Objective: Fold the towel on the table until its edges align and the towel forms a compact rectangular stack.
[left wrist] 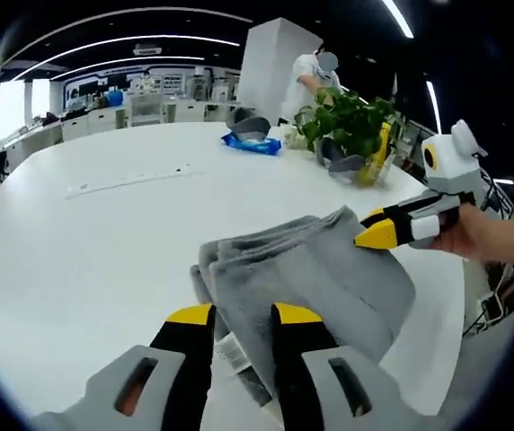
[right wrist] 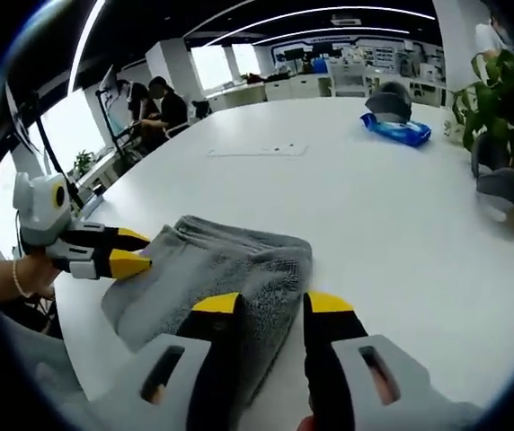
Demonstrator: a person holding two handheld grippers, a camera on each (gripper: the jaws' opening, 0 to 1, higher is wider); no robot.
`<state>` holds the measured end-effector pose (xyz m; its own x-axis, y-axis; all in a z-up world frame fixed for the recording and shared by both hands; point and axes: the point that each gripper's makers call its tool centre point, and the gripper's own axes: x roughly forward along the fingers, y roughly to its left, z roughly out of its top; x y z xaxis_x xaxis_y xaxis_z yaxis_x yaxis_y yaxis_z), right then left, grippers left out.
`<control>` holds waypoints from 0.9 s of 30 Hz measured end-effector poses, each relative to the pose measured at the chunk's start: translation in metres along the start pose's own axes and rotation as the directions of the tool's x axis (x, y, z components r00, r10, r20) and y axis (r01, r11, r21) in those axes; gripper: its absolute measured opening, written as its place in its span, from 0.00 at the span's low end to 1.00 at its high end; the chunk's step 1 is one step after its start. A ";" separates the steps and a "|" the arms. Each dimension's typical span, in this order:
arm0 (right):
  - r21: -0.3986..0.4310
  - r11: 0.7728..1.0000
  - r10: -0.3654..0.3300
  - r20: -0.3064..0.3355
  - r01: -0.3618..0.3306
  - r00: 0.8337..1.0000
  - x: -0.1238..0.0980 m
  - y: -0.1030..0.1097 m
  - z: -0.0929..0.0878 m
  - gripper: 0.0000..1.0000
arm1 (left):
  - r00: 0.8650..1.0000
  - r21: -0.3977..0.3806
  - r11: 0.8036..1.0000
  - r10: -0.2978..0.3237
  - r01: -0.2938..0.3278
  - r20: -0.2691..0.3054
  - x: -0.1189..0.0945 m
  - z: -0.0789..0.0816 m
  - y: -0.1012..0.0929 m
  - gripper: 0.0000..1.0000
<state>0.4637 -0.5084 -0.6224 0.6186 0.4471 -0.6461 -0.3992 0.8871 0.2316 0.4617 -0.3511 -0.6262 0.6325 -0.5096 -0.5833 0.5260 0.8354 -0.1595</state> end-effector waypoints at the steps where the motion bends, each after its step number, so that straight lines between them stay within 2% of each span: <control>1: 0.009 1.000 0.009 -0.003 -0.009 1.000 0.002 0.001 -0.001 0.23 | 1.000 -0.010 1.000 -0.011 0.011 0.004 0.003 0.002 -0.001 0.23; 5: -0.002 1.000 0.005 -0.008 -0.005 1.000 0.006 0.003 -0.003 0.20 | 0.999 0.028 0.999 -0.035 0.035 0.009 0.011 0.003 -0.006 0.22; 8: -0.009 1.000 0.015 -0.014 -0.015 1.000 0.009 0.006 -0.005 0.18 | 0.999 0.026 0.999 -0.043 0.043 -0.001 0.018 0.001 -0.006 0.22; 12: -0.021 1.000 0.023 -0.018 -0.023 1.000 0.011 0.007 -0.006 0.14 | 0.998 -0.014 0.998 -0.055 0.055 -0.004 0.024 0.001 -0.004 0.20; 14: -0.027 0.999 0.023 -0.017 -0.024 1.000 0.010 0.008 -0.004 0.10 | 0.997 -0.038 0.997 -0.071 0.071 -0.001 0.023 0.002 -0.008 0.14; 18: -0.041 0.999 0.020 -0.002 -0.020 1.000 0.005 0.013 0.001 0.06 | 0.998 -0.024 0.998 -0.064 0.064 0.004 0.018 0.005 -0.013 0.06; 21: -0.043 0.999 0.028 0.014 -0.027 1.000 0.000 0.016 0.004 0.06 | 0.998 -0.034 0.997 -0.063 0.064 0.012 0.011 0.009 -0.014 0.05; 27: -0.057 0.997 0.049 0.051 -0.047 0.997 -0.018 0.026 0.019 0.05 | 0.997 -0.037 0.998 -0.055 0.058 0.062 -0.013 0.028 -0.021 0.04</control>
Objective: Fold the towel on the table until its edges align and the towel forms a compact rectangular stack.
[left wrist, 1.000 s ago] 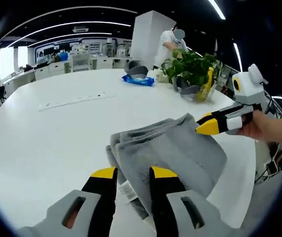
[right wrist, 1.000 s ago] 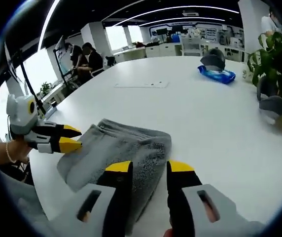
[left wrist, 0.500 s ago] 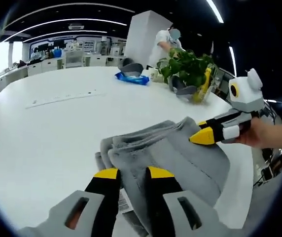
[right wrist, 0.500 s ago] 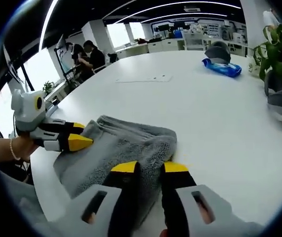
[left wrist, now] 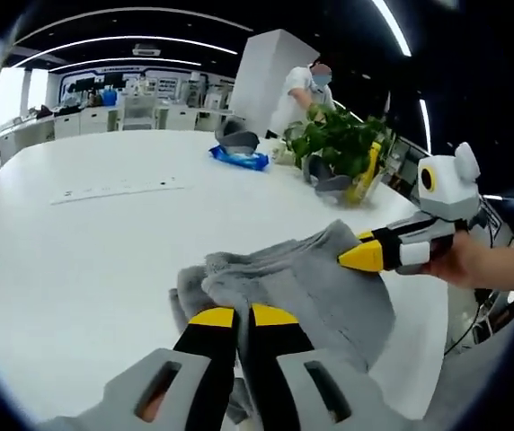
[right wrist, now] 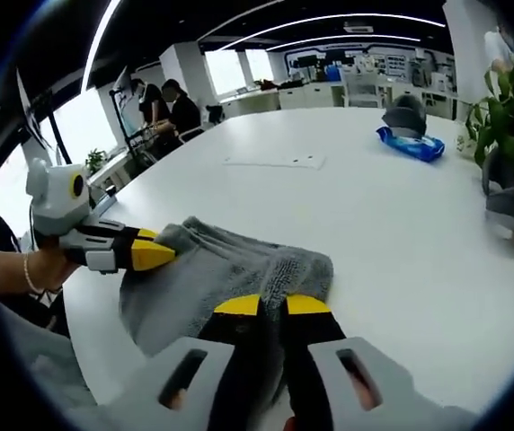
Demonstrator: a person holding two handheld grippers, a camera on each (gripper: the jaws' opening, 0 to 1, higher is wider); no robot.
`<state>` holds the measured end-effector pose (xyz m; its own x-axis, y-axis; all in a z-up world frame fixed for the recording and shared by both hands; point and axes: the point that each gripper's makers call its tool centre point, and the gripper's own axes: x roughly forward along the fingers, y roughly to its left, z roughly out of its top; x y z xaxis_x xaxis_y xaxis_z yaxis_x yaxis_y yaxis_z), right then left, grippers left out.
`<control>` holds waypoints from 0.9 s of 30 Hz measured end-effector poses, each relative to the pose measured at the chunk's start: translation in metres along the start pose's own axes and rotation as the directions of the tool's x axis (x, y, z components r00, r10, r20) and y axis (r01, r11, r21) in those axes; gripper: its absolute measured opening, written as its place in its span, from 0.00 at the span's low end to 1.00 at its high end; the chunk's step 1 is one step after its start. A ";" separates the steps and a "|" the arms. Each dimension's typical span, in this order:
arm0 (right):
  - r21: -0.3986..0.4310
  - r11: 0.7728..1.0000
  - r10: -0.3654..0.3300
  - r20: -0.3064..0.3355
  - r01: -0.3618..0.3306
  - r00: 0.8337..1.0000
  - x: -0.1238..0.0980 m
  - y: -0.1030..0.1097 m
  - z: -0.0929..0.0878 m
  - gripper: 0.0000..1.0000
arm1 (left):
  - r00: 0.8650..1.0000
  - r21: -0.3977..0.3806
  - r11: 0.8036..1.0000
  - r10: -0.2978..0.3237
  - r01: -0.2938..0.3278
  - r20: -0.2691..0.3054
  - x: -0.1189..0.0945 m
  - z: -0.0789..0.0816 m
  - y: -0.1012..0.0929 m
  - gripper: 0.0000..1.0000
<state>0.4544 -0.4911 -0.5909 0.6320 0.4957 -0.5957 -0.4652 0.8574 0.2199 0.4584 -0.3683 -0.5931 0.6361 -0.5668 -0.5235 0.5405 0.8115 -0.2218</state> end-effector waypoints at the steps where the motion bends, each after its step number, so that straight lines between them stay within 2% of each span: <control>1: -0.007 1.000 0.004 0.012 -0.004 1.000 -0.005 0.003 0.005 0.05 | 1.000 0.002 1.000 0.001 -0.001 0.014 -0.006 0.005 -0.002 0.04; 10: -0.027 1.000 0.004 0.107 -0.002 0.994 -0.046 0.023 0.029 0.04 | 0.995 0.049 0.999 0.013 -0.018 0.099 -0.046 0.035 -0.020 0.04; 18: -0.035 0.999 -0.008 0.171 0.014 0.985 -0.074 0.030 0.047 0.04 | 0.988 0.106 0.994 0.013 -0.029 0.151 -0.062 0.060 -0.032 0.04; 21: -0.038 0.999 -0.013 0.181 0.020 0.983 -0.074 0.028 0.052 0.04 | 0.985 0.110 0.993 0.011 -0.031 0.172 -0.064 0.065 -0.033 0.04; 27: -0.047 0.999 -0.016 0.147 0.023 0.989 -0.049 0.020 0.051 0.04 | 0.990 0.120 0.991 0.044 -0.060 0.136 -0.050 0.055 -0.022 0.04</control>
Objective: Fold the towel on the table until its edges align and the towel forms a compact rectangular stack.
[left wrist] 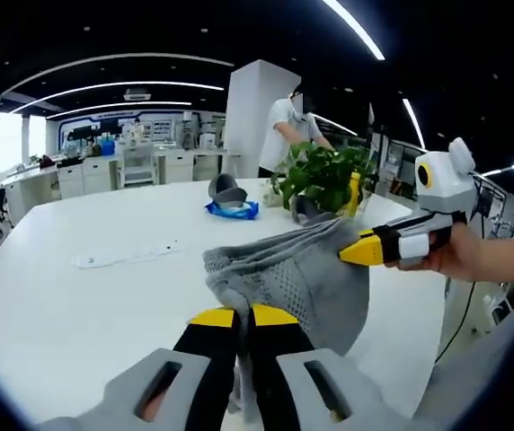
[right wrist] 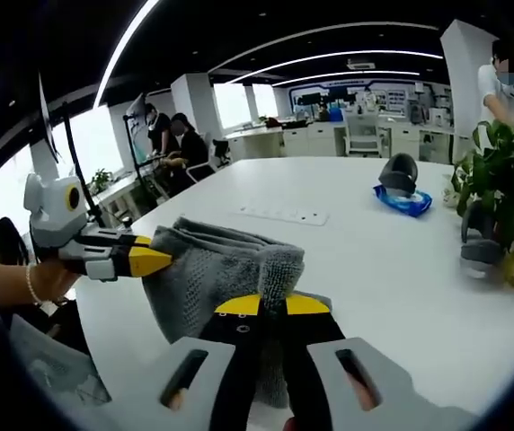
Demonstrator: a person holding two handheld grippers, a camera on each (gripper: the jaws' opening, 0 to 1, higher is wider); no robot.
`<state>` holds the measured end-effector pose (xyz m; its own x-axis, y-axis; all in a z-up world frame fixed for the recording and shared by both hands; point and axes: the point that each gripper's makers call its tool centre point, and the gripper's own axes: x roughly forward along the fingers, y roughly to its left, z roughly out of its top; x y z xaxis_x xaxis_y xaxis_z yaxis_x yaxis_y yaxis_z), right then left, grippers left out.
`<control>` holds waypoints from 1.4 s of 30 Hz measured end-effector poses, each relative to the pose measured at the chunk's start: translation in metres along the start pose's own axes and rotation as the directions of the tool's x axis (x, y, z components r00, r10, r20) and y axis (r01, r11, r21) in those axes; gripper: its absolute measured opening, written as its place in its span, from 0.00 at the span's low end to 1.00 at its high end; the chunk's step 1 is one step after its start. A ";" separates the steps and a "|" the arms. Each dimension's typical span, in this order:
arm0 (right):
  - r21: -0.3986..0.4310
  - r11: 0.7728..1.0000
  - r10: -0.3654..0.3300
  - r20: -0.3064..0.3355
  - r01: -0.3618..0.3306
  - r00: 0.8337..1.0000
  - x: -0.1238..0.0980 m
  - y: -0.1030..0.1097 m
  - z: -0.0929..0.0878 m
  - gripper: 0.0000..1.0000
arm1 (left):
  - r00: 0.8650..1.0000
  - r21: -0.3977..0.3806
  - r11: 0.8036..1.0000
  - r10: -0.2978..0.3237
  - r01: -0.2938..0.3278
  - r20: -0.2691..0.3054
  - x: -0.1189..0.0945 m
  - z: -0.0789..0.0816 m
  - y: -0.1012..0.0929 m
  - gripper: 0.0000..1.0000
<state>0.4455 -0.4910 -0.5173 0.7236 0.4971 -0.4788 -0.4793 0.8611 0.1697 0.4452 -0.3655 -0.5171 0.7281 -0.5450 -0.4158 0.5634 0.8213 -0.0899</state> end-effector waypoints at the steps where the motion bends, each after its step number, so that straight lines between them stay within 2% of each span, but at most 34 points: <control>1: 0.000 1.000 -0.001 -0.008 0.001 1.000 0.004 -0.002 -0.003 0.04 | 1.000 -0.010 1.000 0.003 -0.003 -0.010 0.004 -0.004 0.003 0.04; 6: 0.011 1.000 0.000 -0.056 0.000 0.998 0.028 -0.014 -0.017 0.04 | 0.998 -0.019 1.000 0.008 -0.009 -0.065 0.024 -0.021 0.012 0.04; 15: 0.041 0.999 0.007 -0.157 0.000 0.988 0.071 -0.037 -0.056 0.04 | 0.987 -0.017 0.999 0.024 -0.027 -0.159 0.060 -0.055 0.027 0.04; 20: 0.040 0.999 0.008 -0.197 0.000 0.980 0.081 -0.041 -0.074 0.04 | 0.977 -0.024 0.999 0.022 -0.028 -0.214 0.073 -0.078 0.032 0.04; 27: 0.068 0.998 0.009 -0.195 0.005 0.981 0.085 -0.045 -0.087 0.04 | 0.975 -0.027 0.999 0.032 -0.039 -0.219 0.079 -0.095 0.033 0.05; 32: 0.139 0.990 0.003 -0.161 0.019 0.987 0.085 -0.047 -0.089 0.04 | 0.991 -0.008 1.000 0.028 -0.029 -0.131 0.080 -0.095 0.033 0.05; 37: 0.130 0.992 0.012 -0.178 0.011 0.984 0.081 -0.044 -0.082 0.07 | 0.991 0.023 0.999 0.033 -0.030 -0.130 0.071 -0.087 0.031 0.07; 39: 0.112 0.994 0.027 -0.163 -0.009 0.986 0.075 -0.041 -0.075 0.11 | 0.991 0.038 0.999 0.037 -0.032 -0.126 0.067 -0.083 0.031 0.07; 42: 0.111 0.994 0.033 -0.132 -0.019 0.991 0.064 -0.037 -0.064 0.19 | 0.995 -0.003 0.999 0.037 -0.037 -0.093 0.054 -0.071 0.033 0.09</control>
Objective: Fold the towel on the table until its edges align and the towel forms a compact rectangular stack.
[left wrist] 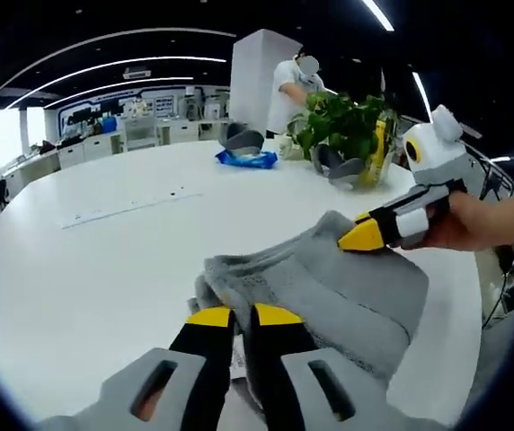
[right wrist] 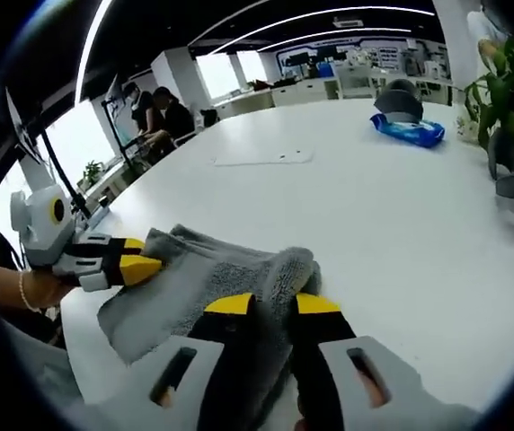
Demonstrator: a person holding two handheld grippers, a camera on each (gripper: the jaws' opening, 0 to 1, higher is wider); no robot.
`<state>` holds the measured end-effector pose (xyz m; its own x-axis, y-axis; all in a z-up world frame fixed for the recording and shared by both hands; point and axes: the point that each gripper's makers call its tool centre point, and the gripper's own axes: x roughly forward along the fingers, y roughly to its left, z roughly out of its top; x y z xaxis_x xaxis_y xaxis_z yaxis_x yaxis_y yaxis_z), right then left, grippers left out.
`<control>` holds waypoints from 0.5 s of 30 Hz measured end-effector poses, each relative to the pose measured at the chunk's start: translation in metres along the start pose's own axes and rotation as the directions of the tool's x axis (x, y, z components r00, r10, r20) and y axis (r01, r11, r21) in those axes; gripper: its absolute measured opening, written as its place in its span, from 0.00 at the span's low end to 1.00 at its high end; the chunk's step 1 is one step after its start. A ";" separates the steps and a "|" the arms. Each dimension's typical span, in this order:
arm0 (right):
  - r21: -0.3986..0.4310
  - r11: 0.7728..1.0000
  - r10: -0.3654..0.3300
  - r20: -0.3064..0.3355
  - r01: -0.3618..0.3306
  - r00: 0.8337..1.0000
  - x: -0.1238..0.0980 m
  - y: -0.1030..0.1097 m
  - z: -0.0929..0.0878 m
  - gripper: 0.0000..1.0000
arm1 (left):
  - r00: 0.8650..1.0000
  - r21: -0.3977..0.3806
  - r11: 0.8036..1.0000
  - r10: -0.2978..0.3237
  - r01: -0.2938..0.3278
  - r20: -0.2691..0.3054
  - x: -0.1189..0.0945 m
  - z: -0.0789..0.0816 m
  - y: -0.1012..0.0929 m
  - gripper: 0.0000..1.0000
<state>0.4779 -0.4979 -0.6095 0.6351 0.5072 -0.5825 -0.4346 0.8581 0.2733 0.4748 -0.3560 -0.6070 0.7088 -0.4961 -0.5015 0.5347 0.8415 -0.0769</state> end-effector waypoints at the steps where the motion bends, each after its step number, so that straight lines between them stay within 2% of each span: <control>1: -0.016 1.000 -0.010 0.009 0.010 1.000 -0.004 0.000 0.003 0.20 | 1.000 -0.010 1.000 0.008 -0.007 0.014 -0.005 0.003 0.002 0.09; 4: -0.059 0.998 -0.019 0.019 0.021 1.000 -0.020 0.004 0.005 0.21 | 0.998 -0.025 0.999 0.025 -0.024 0.050 -0.020 0.011 0.005 0.15; 7: -0.080 0.997 0.000 0.021 0.001 1.000 -0.032 0.018 0.000 0.21 | 0.998 -0.034 0.999 0.002 0.000 0.061 -0.030 0.011 -0.004 0.15; 10: -0.156 0.988 0.006 -0.015 -0.008 1.000 -0.038 0.032 -0.015 0.20 | 0.998 0.005 0.999 -0.044 0.044 0.037 -0.035 0.001 -0.025 0.16; 12: -0.164 0.986 0.006 -0.034 -0.011 0.999 -0.038 0.037 -0.025 0.20 | 0.999 0.021 0.999 -0.049 0.049 0.014 -0.035 -0.009 -0.033 0.16; 15: -0.156 0.988 0.014 -0.064 -0.024 0.998 -0.035 0.041 -0.039 0.21 | 0.998 0.000 0.998 -0.067 0.067 -0.020 -0.033 -0.023 -0.042 0.17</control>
<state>0.4124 -0.4836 -0.6079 0.5865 0.5132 -0.6267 -0.5438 0.8229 0.1649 0.4181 -0.3704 -0.6068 0.6623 -0.5468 -0.5122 0.5806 0.8066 -0.1103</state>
